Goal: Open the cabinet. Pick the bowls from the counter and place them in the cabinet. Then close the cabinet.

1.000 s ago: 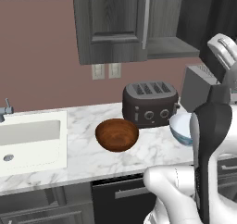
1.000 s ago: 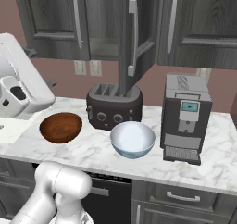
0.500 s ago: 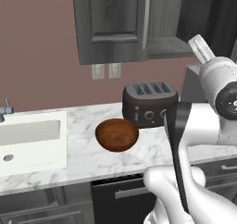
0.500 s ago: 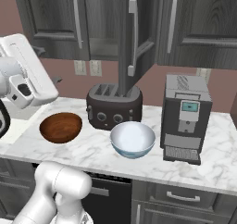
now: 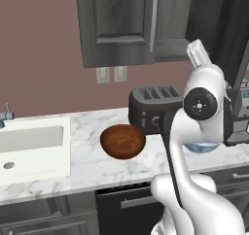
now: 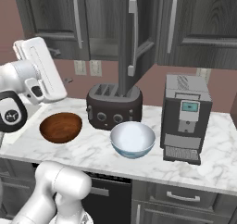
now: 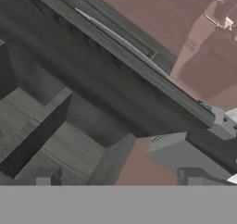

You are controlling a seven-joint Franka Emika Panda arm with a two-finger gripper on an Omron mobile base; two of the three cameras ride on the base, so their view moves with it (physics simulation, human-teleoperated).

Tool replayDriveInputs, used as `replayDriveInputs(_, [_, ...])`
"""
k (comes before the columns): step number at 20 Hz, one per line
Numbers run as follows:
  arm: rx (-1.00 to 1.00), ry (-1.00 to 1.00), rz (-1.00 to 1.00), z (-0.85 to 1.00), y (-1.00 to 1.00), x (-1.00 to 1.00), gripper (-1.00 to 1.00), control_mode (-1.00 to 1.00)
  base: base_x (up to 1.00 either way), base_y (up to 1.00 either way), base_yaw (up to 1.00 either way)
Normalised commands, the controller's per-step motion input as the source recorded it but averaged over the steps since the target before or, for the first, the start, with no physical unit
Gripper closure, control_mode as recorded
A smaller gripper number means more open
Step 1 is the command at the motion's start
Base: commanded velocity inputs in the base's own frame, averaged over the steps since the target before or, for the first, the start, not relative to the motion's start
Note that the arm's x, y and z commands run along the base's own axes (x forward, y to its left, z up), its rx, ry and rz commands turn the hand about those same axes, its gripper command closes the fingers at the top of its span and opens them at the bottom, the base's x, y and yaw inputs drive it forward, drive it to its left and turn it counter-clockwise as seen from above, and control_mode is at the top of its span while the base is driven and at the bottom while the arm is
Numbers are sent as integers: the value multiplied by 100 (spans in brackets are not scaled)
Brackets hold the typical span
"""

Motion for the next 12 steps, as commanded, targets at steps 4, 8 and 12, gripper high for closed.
replayDriveInputs(4, [15, -9, -13, -13, -13, 39, -100, -100, 0, 0, 0])
replayDriveInputs(8, [13, -12, -13, -6, -13, 36, -100, -100, 0, 0, 0])
replayDriveInputs(12, [5, -24, -14, 0, -14, 31, -100, -100, 0, 0, 0])
